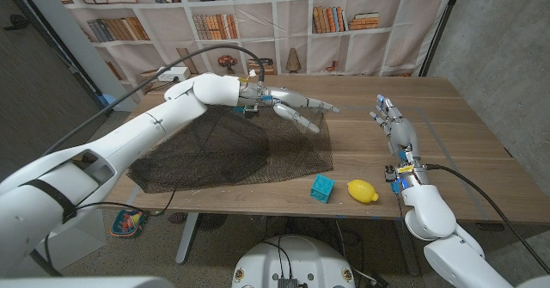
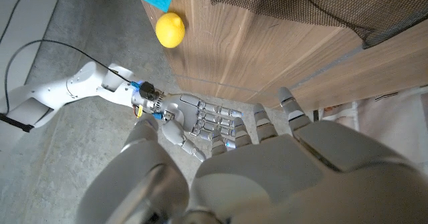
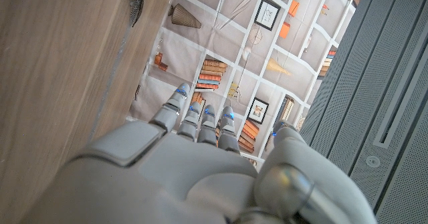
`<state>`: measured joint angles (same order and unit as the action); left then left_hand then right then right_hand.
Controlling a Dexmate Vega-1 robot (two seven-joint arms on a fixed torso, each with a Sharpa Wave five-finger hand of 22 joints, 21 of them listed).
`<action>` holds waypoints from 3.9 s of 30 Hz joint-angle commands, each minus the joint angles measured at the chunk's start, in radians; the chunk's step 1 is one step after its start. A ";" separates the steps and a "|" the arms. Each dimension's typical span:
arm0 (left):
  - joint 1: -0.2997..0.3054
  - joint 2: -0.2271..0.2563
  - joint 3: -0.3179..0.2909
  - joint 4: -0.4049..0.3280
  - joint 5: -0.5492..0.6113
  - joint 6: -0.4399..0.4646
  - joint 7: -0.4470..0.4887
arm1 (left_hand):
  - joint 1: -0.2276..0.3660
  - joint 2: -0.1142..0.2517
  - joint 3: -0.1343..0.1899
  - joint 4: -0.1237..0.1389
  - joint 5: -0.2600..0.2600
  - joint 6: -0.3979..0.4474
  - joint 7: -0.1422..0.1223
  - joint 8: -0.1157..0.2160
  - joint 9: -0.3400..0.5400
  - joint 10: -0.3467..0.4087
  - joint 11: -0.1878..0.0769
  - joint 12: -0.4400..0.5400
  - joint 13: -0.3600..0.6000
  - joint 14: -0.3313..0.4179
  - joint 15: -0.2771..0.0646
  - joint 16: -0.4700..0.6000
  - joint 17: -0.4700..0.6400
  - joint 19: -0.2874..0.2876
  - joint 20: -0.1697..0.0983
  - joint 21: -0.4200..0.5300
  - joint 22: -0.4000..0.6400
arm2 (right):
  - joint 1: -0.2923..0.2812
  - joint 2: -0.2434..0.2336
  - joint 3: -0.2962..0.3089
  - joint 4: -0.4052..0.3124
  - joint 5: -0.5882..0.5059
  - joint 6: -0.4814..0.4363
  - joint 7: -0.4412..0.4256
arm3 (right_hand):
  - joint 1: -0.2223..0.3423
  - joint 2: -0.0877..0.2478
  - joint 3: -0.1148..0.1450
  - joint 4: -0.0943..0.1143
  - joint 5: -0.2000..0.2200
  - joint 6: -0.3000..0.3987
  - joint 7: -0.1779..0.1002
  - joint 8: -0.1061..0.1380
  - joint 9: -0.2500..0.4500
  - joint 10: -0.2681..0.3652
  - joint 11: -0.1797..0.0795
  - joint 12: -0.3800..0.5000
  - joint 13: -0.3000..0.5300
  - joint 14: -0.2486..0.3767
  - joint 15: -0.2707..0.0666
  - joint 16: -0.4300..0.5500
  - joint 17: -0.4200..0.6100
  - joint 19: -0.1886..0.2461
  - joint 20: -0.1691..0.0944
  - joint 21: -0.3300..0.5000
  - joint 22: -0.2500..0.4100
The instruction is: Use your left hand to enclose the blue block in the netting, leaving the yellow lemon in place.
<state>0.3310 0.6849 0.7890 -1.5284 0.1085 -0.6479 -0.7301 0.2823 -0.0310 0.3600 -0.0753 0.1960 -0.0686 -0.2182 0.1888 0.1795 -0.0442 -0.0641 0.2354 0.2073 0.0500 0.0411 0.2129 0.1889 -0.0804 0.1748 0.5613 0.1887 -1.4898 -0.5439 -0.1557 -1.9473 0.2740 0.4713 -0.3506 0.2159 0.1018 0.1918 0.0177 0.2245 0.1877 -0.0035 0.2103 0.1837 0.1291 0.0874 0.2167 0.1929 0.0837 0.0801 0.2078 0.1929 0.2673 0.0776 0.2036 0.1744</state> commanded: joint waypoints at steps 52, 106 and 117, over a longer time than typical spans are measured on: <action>0.169 0.059 -0.094 -0.500 0.904 -0.258 0.217 | 0.206 -0.023 0.040 -0.082 0.005 0.222 0.015 0.075 0.019 0.203 -0.042 0.096 0.050 0.279 -0.080 0.053 0.033 0.205 0.033 0.028 0.016 | -0.116 0.181 0.045 0.113 -0.104 0.295 -0.028 | -0.009 -0.004 0.001 -0.002 -0.007 0.021 -0.009 -0.007 0.004 0.037 0.003 0.000 0.005 0.016 0.004 0.004 0.004 0.005 0.002 0.000 0.004; 0.028 -0.054 0.107 -0.188 0.875 -0.321 0.269 | 0.340 0.001 0.027 -0.085 0.015 0.221 0.000 0.067 0.020 0.186 -0.046 0.093 0.058 0.298 -0.098 0.053 0.065 0.351 0.008 0.105 0.041 | -0.101 0.208 0.067 0.120 -0.097 0.247 -0.009 | -0.017 -0.005 0.000 -0.001 -0.008 0.026 -0.010 -0.010 0.004 0.046 0.004 -0.004 0.006 0.023 0.006 0.002 0.005 0.008 0.003 0.000 0.004; 0.029 -0.055 0.119 -0.158 0.941 -0.325 0.351 | 0.403 0.017 0.033 -0.094 0.017 0.235 0.000 0.074 0.021 0.195 -0.053 0.097 0.059 0.335 -0.123 0.068 0.074 0.380 -0.006 0.131 0.047 | -0.098 0.200 0.062 0.121 -0.091 0.234 -0.013 | -0.018 -0.004 0.000 0.000 -0.008 0.025 -0.012 -0.011 0.005 0.048 0.006 -0.004 0.006 0.027 0.006 0.002 0.005 0.008 0.003 0.000 0.004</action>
<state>0.3636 0.6343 0.8909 -1.7211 0.9959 -0.9669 -0.4444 0.6671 -0.0177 0.3884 -0.1644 0.2086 0.1558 -0.2160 0.2554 0.1972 0.1333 -0.1129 0.3234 0.2625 0.3666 -0.0429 0.2678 0.2574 0.2876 0.1750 0.6818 0.2307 -1.5939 -0.3354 -0.0890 -1.8292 0.1754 0.7198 -0.3608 0.2025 0.0968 0.1918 0.0177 0.2168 0.2073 -0.0089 0.1988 0.1837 0.1684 0.0946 0.2168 0.1980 0.0982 0.0873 0.2078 0.1927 0.2674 0.0775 0.2037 0.1743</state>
